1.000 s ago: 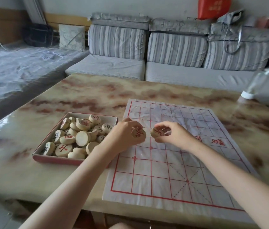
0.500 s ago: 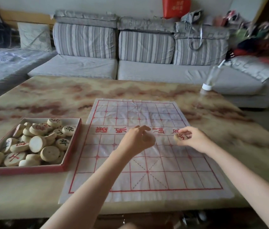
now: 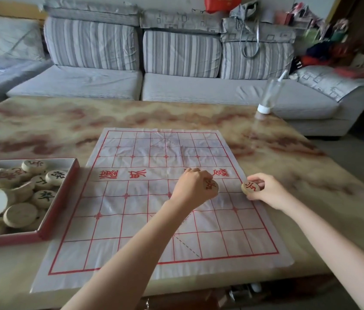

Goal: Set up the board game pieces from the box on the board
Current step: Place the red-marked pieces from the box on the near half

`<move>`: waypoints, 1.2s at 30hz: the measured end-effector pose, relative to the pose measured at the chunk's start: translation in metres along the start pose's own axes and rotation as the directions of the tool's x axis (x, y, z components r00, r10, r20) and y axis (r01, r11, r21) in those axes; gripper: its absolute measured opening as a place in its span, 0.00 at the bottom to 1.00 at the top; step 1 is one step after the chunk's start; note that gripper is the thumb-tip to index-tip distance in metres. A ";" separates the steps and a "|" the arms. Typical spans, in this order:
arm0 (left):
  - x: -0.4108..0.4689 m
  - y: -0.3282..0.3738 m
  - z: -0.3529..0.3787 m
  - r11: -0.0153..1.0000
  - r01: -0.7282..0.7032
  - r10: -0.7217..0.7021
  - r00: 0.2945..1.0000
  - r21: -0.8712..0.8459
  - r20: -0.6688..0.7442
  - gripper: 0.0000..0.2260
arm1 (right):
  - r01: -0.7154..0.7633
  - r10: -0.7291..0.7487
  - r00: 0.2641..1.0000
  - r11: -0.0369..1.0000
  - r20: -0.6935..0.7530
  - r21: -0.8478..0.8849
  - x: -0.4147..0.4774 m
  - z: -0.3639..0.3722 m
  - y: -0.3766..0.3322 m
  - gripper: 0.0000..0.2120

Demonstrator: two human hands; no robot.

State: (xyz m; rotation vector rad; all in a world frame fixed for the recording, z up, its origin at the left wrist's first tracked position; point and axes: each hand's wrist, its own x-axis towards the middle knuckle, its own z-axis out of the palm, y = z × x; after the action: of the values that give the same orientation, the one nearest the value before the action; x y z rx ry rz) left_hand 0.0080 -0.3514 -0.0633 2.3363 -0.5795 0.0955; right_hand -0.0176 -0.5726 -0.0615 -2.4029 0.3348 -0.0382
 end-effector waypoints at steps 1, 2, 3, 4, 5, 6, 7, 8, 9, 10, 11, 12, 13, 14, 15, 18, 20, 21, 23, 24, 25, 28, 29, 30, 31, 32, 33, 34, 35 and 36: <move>0.001 -0.002 0.001 1.000 -0.002 0.002 1.000 0.007 0.004 0.16 | 0.007 -0.007 1.000 1.000 0.004 0.006 0.001 0.000 0.000 0.27; 0.001 -0.003 0.002 1.000 -0.002 0.002 1.000 0.011 0.008 0.16 | 0.017 -0.017 1.000 1.000 0.011 0.012 0.001 0.001 -0.001 0.27; 0.002 -0.005 0.003 1.000 0.000 0.000 1.000 0.013 0.017 0.16 | 0.025 -0.026 1.000 1.000 0.018 0.014 0.001 0.001 -0.002 0.26; 0.002 -0.006 0.004 1.000 0.002 -0.002 1.000 0.015 0.029 0.17 | 0.031 -0.031 0.999 0.999 0.022 0.015 0.000 0.002 -0.002 0.26; 0.002 -0.007 0.005 1.000 0.003 -0.004 0.999 0.018 0.042 0.18 | 0.033 -0.033 0.999 0.999 0.022 0.015 -0.001 0.003 -0.003 0.25; 0.001 -0.008 0.006 1.000 0.003 -0.004 0.999 0.028 0.051 0.18 | 0.034 -0.034 0.999 0.999 0.018 0.020 -0.001 0.004 -0.003 0.25; 0.001 -0.009 0.008 0.999 0.000 -0.003 0.998 0.045 0.057 0.19 | 0.031 -0.031 0.999 0.999 0.011 0.023 -0.002 0.005 -0.003 0.24; 0.001 -0.010 0.008 0.998 -0.006 0.002 0.998 0.068 0.060 0.20 | 0.027 -0.028 1.000 0.999 0.003 0.025 -0.003 0.006 -0.003 0.24; 0.000 -0.011 0.008 0.996 -0.015 0.010 0.998 0.087 0.061 0.20 | 0.025 -0.025 1.000 1.000 -0.002 0.018 -0.004 0.007 -0.003 0.24; 0.000 -0.011 0.008 0.995 -0.024 0.018 0.998 0.100 0.060 0.21 | 0.027 -0.027 1.000 1.000 -0.008 0.003 -0.005 0.007 -0.003 0.25; -0.001 -0.012 0.007 0.994 -0.028 0.021 0.998 0.105 0.064 0.23 | 0.030 -0.030 0.999 0.999 -0.021 -0.024 -0.006 0.007 -0.004 0.26; -0.002 -0.013 0.006 0.994 -0.027 0.020 0.997 0.102 0.068 0.25 | 0.039 -0.042 0.998 0.997 -0.039 -0.059 -0.006 0.007 -0.005 0.27; -0.003 -0.014 0.003 0.995 -0.022 0.016 0.998 0.095 0.067 0.26 | 0.054 -0.060 0.997 0.994 -0.057 -0.093 -0.007 0.006 -0.008 0.27; -0.005 -0.015 0.000 0.996 -0.017 0.012 0.998 0.084 0.060 0.26 | 0.072 -0.080 0.995 0.991 -0.066 -0.112 -0.009 0.006 -0.013 0.27; -0.007 -0.017 -0.004 0.997 -0.014 0.010 0.999 0.073 0.048 0.24 | 0.090 -0.098 0.993 0.990 -0.065 -0.111 -0.011 0.006 -0.021 0.26; -0.012 -0.024 -0.023 0.998 -0.008 0.007 1.000 0.070 0.006 0.20 | 0.156 -0.158 0.987 0.986 -0.039 -0.056 -0.017 0.013 -0.046 0.22; -0.017 -0.030 -0.039 0.997 0.020 -0.019 1.000 0.074 -0.018 0.17 | 0.209 -0.209 0.978 0.977 -0.021 -0.033 -0.019 0.022 -0.068 0.20; -0.020 -0.035 -0.050 0.997 0.040 -0.038 0.999 0.071 -0.033 0.16 | 0.234 -0.234 0.972 0.972 -0.004 -0.021 -0.020 0.027 -0.080 0.20; -0.028 -0.046 -0.071 0.994 0.081 -0.076 0.994 0.071 -0.074 0.14 | 0.269 -0.269 0.962 0.963 0.054 -0.001 -0.023 0.038 -0.106 0.19; -0.033 -0.052 -0.083 0.992 0.105 -0.098 0.991 0.074 -0.096 0.13 | 0.282 -0.282 0.956 0.959 0.080 0.009 -0.025 0.045 -0.119 0.19; -0.037 -0.058 -0.094 0.988 0.132 -0.122 0.985 0.076 -0.118 0.12 | 0.299 -0.300 0.949 0.954 0.097 0.022 -0.027 0.052 -0.132 0.18; -0.053 -0.077 -0.131 0.977 0.202 -0.185 0.963 0.073 -0.196 0.12 | 0.346 -0.357 0.923 0.934 0.146 0.094 -0.035 0.075 -0.168 0.18; -0.059 -0.083 -0.144 0.973 0.215 -0.193 0.956 0.079 -0.221 0.12 | 0.359 -0.373 0.912 0.927 0.171 0.110 -0.038 0.082 -0.179 0.18; -0.066 -0.089 -0.157 0.970 0.229 -0.202 0.948 0.085 -0.245 0.12 | 0.369 -0.386 0.901 0.922 0.196 0.119 -0.041 0.090 -0.190 0.18; -0.072 -0.095 -0.171 0.965 0.246 -0.215 0.938 0.087 -0.272 0.12 | 0.381 -0.400 0.890 0.916 0.218 0.126 -0.043 0.098 -0.200 0.18; -0.079 -0.101 -0.184 0.960 0.265 -0.228 0.925 0.086 -0.303 0.12 | 0.392 -0.414 0.879 0.910 0.237 0.135 -0.045 0.106 -0.211 0.18; -0.086 -0.108 -0.197 0.956 0.281 -0.237 0.910 0.086 -0.340 0.12 | 0.407 -0.431 0.866 0.902 0.252 0.144 -0.048 0.114 -0.221 0.18; -0.094 -0.116 -0.210 0.951 0.295 -0.242 0.893 0.088 -0.379 0.12 | 0.419 -0.445 0.855 0.895 0.267 0.152 -0.050 0.123 -0.231 0.19; -0.102 -0.125 -0.221 0.945 0.313 -0.248 0.877 0.097 -0.412 0.12 | 0.429 -0.458 0.843 0.889 0.283 0.159 -0.053 0.131 -0.241 0.19; -0.109 -0.134 -0.232 0.936 0.336 -0.260 0.861 0.107 -0.436 0.12 | 0.434 -0.464 0.833 0.886 0.301 0.164 -0.055 0.139 -0.251 0.19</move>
State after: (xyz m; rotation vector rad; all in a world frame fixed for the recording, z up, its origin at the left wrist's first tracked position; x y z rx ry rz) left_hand -0.0099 -0.0693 -0.0015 2.4466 0.0111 0.5072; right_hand 0.0035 -0.2883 0.0008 -2.2939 -0.3905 0.1371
